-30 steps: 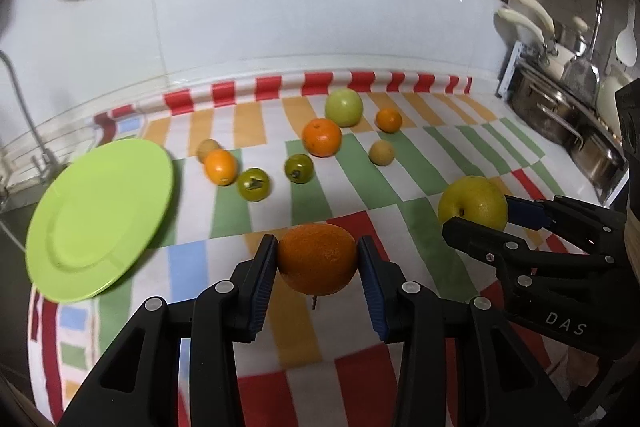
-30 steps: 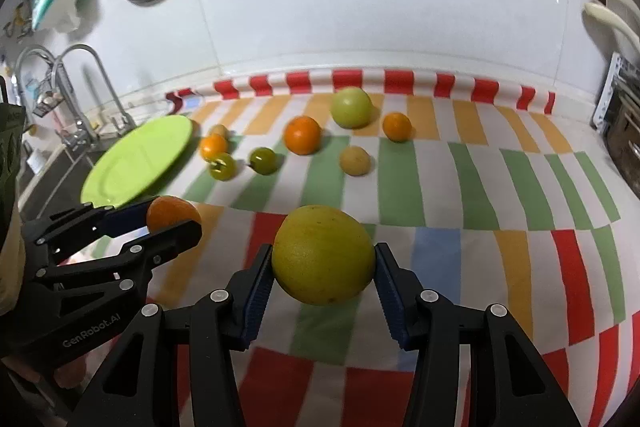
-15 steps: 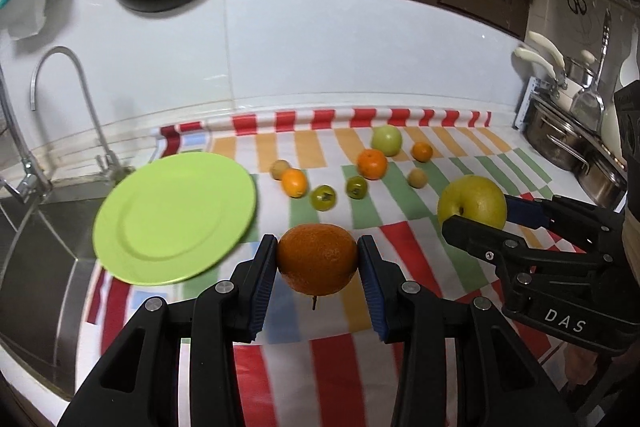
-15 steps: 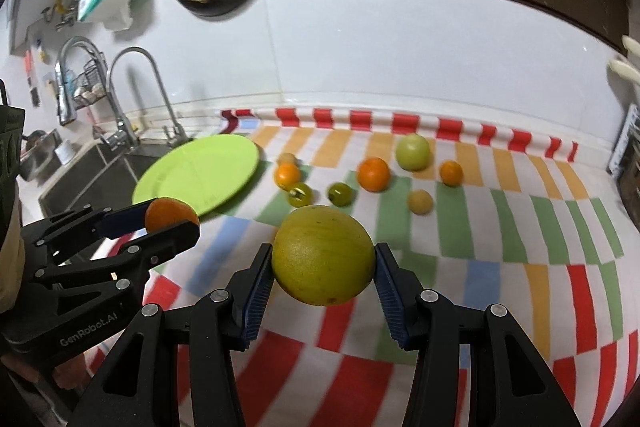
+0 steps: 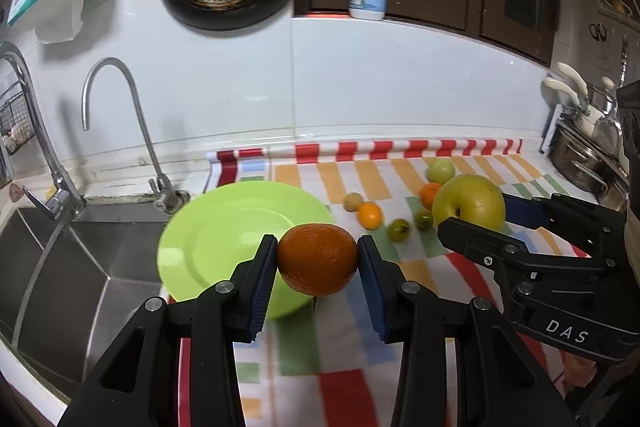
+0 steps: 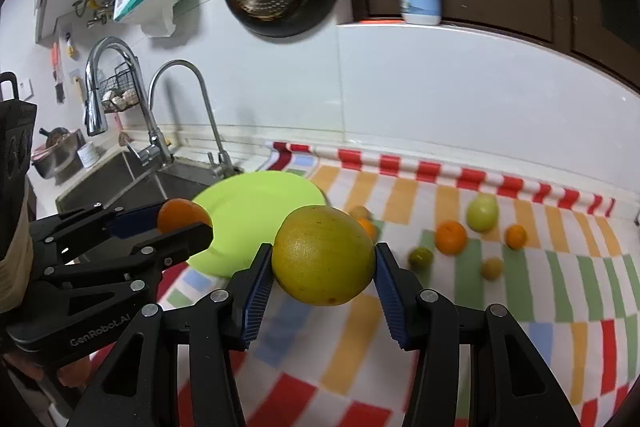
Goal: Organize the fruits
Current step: 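Carry the orange with the left tool onto the green plate while the right tool places the grapefruit there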
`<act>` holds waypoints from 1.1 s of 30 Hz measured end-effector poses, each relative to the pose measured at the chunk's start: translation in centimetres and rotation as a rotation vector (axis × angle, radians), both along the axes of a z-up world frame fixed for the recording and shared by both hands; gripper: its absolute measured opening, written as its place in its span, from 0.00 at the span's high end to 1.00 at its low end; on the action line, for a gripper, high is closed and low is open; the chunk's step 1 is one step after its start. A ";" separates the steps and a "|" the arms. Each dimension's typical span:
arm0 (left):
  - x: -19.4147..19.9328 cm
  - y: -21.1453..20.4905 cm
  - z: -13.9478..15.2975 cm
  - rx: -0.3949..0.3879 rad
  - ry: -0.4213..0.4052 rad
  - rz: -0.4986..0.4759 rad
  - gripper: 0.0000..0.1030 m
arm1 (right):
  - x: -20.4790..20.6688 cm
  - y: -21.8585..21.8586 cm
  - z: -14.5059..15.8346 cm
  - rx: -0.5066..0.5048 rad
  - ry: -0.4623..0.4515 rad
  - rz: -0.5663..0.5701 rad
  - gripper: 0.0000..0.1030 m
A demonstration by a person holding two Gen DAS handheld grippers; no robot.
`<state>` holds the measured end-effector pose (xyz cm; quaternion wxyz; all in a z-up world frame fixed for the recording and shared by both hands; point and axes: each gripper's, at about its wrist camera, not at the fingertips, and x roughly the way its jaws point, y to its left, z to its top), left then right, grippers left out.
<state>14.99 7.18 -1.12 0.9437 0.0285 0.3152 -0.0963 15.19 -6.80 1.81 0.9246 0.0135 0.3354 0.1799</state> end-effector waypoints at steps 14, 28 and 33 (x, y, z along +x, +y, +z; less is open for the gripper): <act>6.2 6.7 -2.6 0.033 0.052 0.028 0.61 | 6.7 7.2 -2.2 -0.029 0.049 0.055 0.51; 13.2 9.4 -7.3 0.055 0.128 0.013 0.61 | 14.2 11.5 -7.5 -0.099 0.136 0.093 0.51; 15.4 9.2 -8.6 0.058 0.153 -0.010 0.61 | 15.9 12.1 -8.7 -0.109 0.160 0.108 0.51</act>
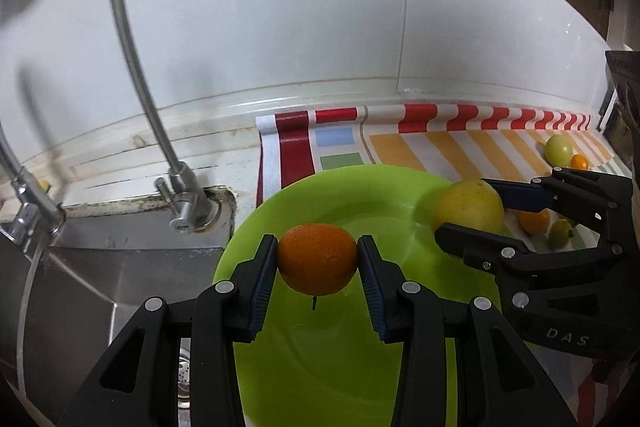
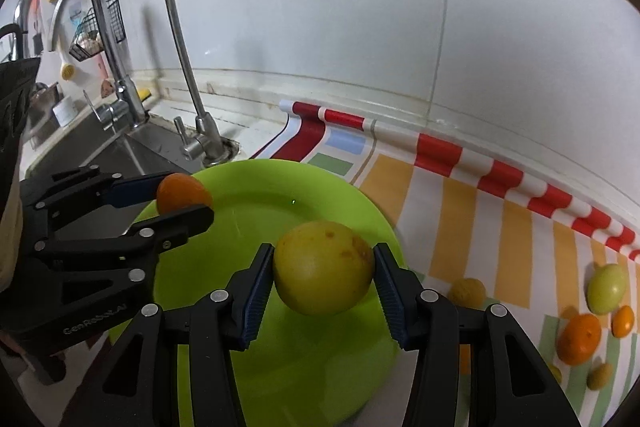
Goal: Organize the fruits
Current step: 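Carry the orange with the left tool onto the green plate while the right tool places the grapefruit there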
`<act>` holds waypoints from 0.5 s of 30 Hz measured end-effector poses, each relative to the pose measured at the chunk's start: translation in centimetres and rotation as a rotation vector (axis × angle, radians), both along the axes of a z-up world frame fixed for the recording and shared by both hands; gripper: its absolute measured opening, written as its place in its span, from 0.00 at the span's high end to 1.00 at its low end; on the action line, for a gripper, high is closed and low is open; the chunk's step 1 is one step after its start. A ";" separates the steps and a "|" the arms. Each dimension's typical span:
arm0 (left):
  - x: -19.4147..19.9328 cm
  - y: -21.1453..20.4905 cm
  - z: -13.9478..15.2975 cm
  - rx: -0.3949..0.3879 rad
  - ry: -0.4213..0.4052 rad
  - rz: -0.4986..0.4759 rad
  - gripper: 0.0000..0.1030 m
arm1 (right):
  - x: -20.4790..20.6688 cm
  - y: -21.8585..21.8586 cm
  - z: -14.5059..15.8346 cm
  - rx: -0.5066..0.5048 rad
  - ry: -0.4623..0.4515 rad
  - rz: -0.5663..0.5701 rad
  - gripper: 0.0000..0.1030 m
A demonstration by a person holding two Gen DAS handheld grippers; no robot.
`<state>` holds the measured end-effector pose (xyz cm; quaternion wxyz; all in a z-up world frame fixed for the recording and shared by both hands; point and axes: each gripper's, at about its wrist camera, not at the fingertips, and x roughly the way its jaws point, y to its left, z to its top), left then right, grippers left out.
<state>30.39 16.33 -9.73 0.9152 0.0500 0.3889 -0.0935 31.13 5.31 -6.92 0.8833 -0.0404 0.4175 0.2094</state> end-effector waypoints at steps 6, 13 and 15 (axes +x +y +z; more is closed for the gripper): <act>1.2 0.0 -0.8 -0.013 0.020 -0.003 0.59 | 0.8 0.2 -0.6 0.004 0.010 0.006 0.51; -0.6 0.5 0.9 -0.016 -0.024 0.036 0.49 | -0.1 -0.6 1.3 0.021 -0.052 -0.026 0.50; -1.5 0.5 1.7 -0.017 -0.042 0.041 0.49 | -0.9 -0.9 2.2 0.029 -0.071 -0.034 0.50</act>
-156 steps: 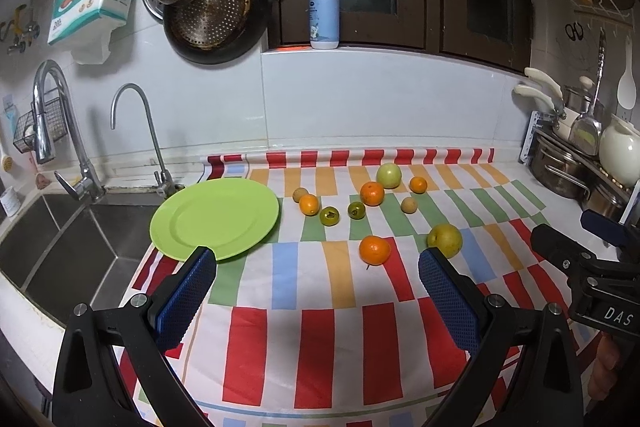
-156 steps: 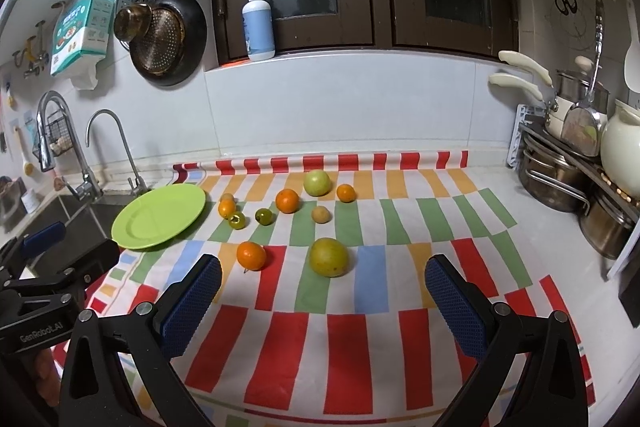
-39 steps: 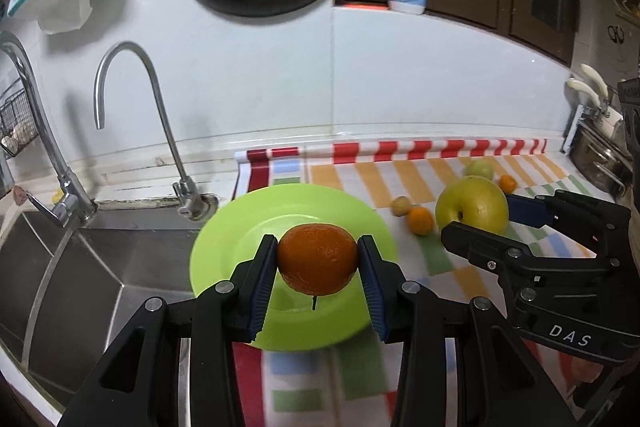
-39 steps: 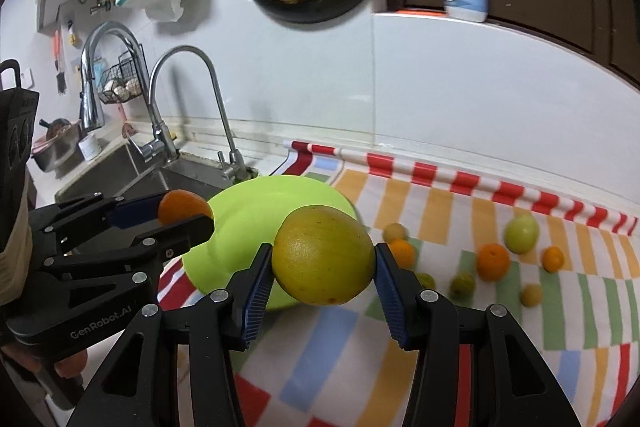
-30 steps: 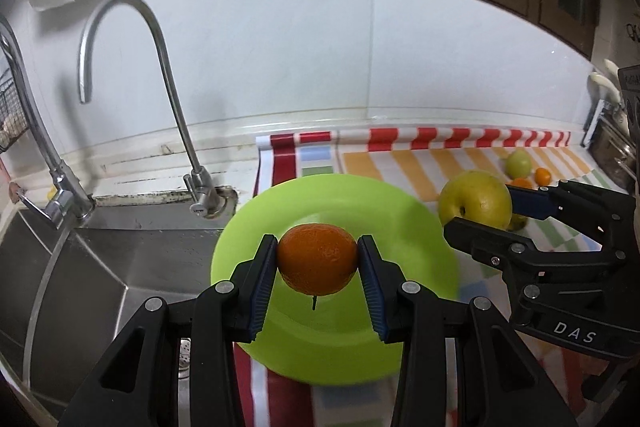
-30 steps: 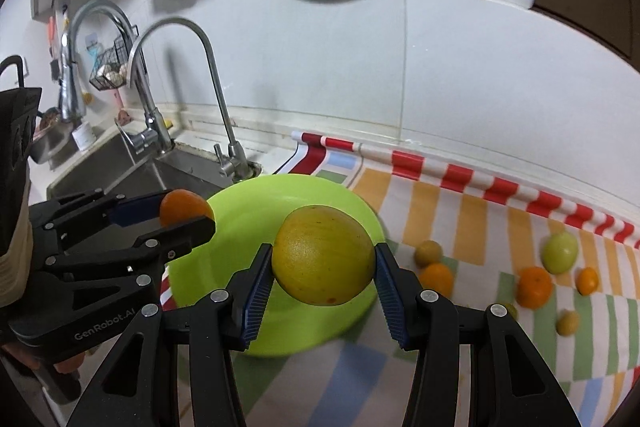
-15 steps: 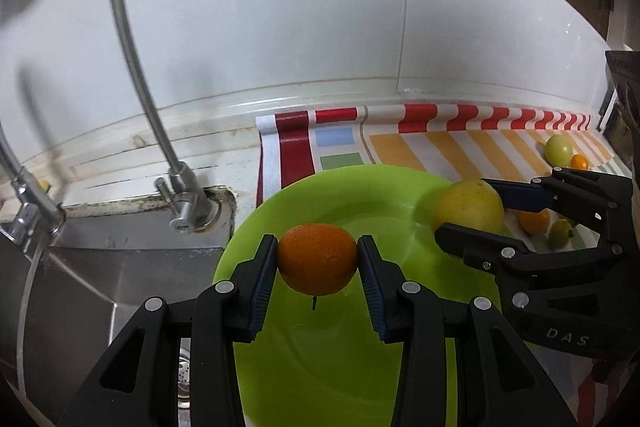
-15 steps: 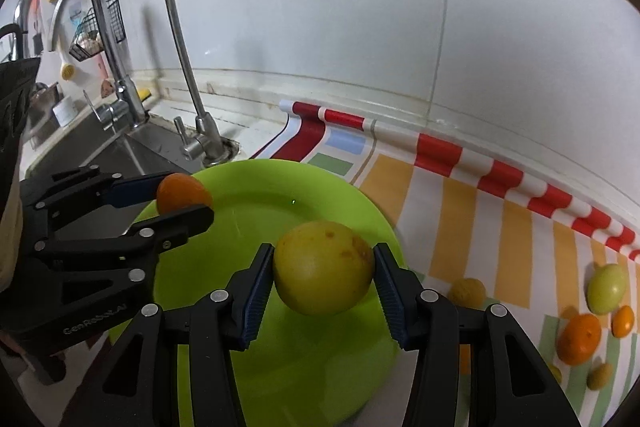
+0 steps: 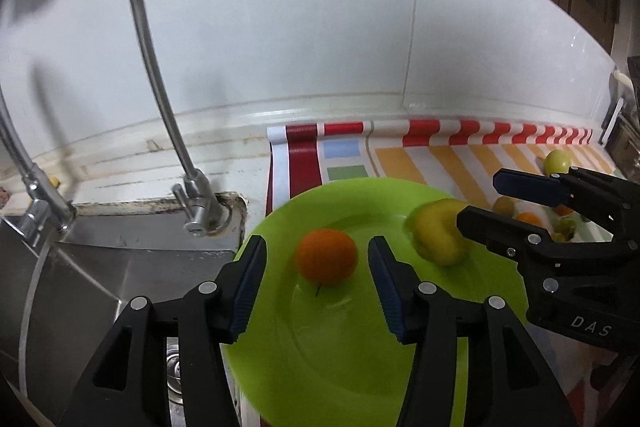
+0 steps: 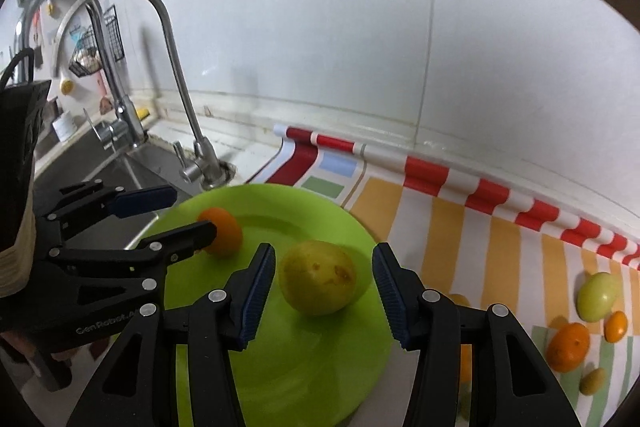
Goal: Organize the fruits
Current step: 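Carry the orange with the left tool onto the green plate while the right tool places the grapefruit there, then open both tools and lift them away from the green plate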
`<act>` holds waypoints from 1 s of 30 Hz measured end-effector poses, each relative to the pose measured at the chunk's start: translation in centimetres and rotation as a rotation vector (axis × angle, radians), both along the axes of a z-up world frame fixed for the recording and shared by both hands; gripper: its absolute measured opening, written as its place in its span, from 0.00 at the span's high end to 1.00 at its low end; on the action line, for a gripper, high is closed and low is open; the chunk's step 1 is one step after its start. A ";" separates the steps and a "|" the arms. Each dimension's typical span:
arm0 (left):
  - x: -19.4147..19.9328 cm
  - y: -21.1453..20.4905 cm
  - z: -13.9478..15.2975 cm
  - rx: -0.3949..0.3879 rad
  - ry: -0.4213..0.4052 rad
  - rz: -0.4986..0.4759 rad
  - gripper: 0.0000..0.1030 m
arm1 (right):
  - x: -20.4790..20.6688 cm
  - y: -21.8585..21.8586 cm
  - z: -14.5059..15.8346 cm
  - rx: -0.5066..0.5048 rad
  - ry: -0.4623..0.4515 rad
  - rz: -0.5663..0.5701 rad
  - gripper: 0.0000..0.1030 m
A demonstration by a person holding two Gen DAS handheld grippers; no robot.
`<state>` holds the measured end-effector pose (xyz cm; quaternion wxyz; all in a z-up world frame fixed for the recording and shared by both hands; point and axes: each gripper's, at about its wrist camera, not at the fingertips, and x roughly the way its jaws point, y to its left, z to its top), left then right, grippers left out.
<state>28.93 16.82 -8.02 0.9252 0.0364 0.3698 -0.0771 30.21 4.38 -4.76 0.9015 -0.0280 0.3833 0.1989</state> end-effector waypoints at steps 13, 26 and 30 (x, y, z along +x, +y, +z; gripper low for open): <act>-7.0 -1.4 5.3 -0.046 -0.106 -0.005 0.36 | -6.7 -3.5 5.5 0.050 -0.113 -0.119 0.37; -12.3 -5.5 8.5 -0.059 -0.191 -0.012 0.31 | -13.0 -7.7 8.5 0.006 -0.214 -0.211 0.31; -13.5 -7.3 9.1 -0.064 -0.204 -0.007 0.31 | -14.2 -9.5 9.0 0.001 -0.228 -0.217 0.31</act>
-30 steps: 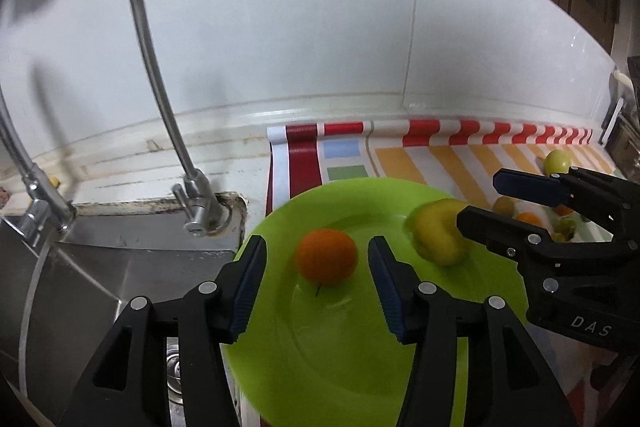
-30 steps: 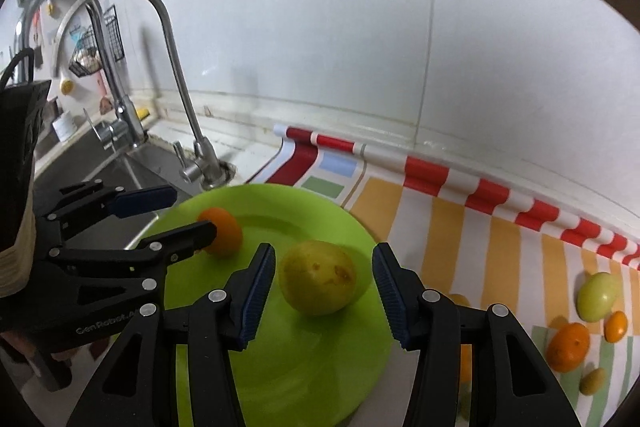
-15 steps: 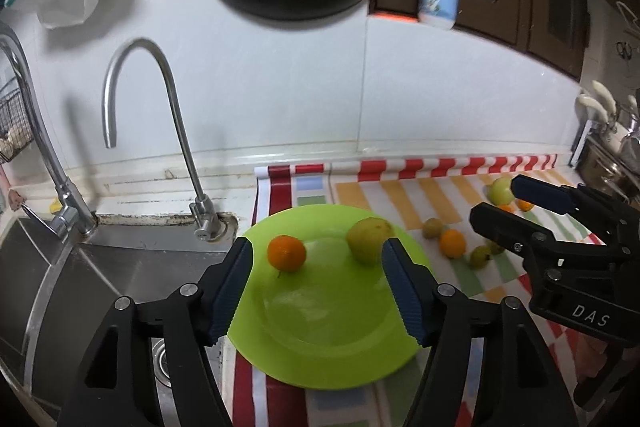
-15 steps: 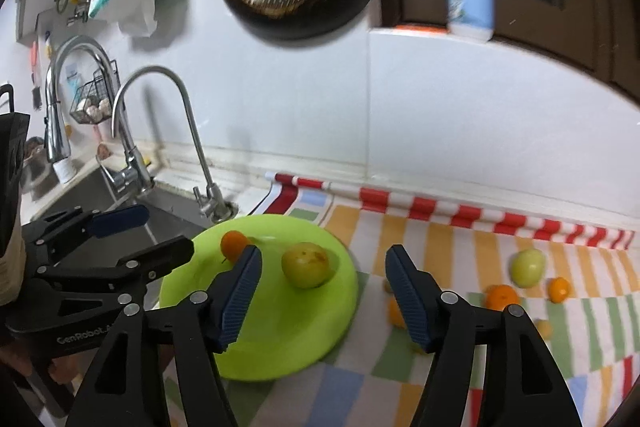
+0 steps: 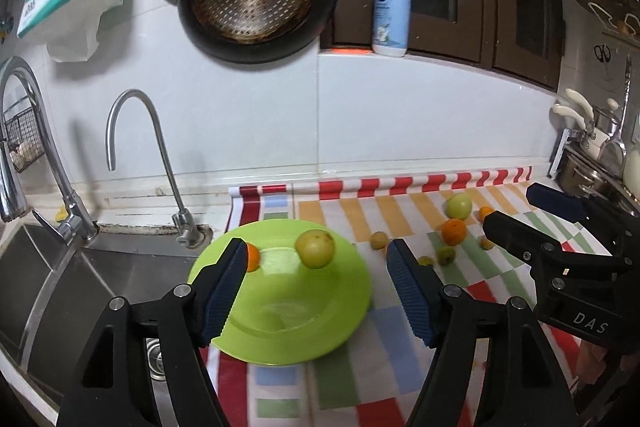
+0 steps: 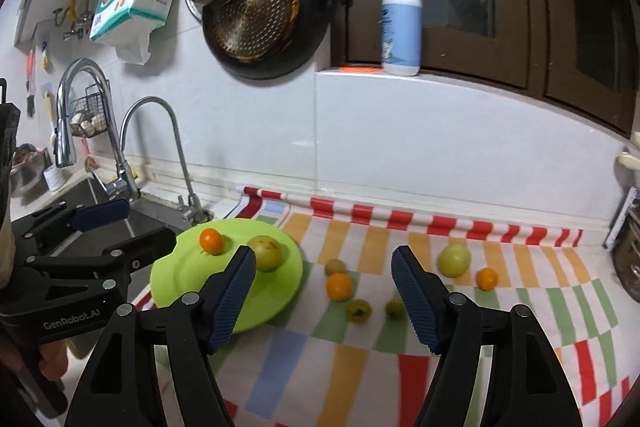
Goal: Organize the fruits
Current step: 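Open both tools and lift them away from the green plate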
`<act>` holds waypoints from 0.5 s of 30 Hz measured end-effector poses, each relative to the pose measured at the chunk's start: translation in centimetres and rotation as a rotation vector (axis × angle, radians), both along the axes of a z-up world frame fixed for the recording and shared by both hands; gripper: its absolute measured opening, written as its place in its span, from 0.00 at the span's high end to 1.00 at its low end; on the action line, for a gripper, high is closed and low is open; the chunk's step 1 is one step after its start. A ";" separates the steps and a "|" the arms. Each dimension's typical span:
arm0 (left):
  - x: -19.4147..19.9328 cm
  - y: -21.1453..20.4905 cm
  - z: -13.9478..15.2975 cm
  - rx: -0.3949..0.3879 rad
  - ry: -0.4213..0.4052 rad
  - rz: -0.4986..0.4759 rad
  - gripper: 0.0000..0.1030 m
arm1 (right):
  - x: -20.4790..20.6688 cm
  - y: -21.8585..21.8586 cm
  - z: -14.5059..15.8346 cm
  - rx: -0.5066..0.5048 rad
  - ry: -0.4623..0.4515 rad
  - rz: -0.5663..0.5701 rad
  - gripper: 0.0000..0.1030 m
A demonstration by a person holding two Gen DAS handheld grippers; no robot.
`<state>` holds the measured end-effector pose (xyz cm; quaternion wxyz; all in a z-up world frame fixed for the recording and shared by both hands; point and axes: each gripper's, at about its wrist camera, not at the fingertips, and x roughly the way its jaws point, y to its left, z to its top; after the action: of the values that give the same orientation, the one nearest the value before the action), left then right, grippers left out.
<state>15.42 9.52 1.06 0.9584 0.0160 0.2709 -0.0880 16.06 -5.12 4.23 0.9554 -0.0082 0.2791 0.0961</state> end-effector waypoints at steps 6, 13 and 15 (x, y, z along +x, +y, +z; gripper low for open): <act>-1.5 -2.9 0.5 -0.010 -0.023 -0.002 0.30 | -1.3 -3.2 0.4 -0.001 -0.018 -0.012 0.31; -2.0 -6.1 0.0 -0.007 -0.037 -0.014 0.30 | -2.1 -6.3 0.2 -0.014 -0.033 0.007 0.31; -2.1 -7.1 -0.3 0.004 -0.050 -0.030 0.30 | -2.1 -6.9 0.0 -0.019 -0.034 0.020 0.31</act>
<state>13.32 2.45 0.80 0.9635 0.0244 0.2466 -0.1014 13.98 -12.02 4.26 0.9589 -0.0218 0.2636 0.1027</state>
